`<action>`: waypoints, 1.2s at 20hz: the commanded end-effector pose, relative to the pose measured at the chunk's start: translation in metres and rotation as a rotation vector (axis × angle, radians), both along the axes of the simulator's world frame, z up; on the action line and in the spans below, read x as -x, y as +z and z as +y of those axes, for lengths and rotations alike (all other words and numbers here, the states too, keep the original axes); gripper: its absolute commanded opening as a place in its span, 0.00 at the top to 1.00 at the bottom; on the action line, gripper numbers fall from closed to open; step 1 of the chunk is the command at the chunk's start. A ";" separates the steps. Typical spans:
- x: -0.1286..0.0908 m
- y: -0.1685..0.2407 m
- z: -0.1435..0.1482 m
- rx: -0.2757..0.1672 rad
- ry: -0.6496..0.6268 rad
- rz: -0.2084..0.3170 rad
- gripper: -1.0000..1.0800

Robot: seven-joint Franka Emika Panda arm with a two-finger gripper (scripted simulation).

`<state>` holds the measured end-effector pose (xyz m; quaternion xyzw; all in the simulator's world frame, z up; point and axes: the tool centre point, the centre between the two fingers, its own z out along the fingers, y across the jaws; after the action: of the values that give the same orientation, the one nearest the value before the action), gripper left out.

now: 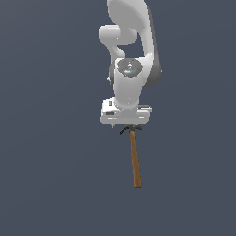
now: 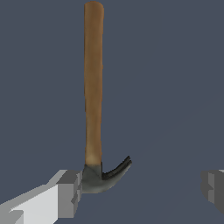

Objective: Pick up the object and move it to a goal position.

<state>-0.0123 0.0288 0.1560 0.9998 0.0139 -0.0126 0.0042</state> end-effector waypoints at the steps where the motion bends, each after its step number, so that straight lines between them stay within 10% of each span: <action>1: 0.000 0.000 0.000 0.000 0.000 0.000 0.04; 24: -0.018 -0.030 0.009 -0.003 -0.070 0.015 0.04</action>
<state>0.0007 0.0356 0.1320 0.9996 -0.0169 -0.0218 0.0019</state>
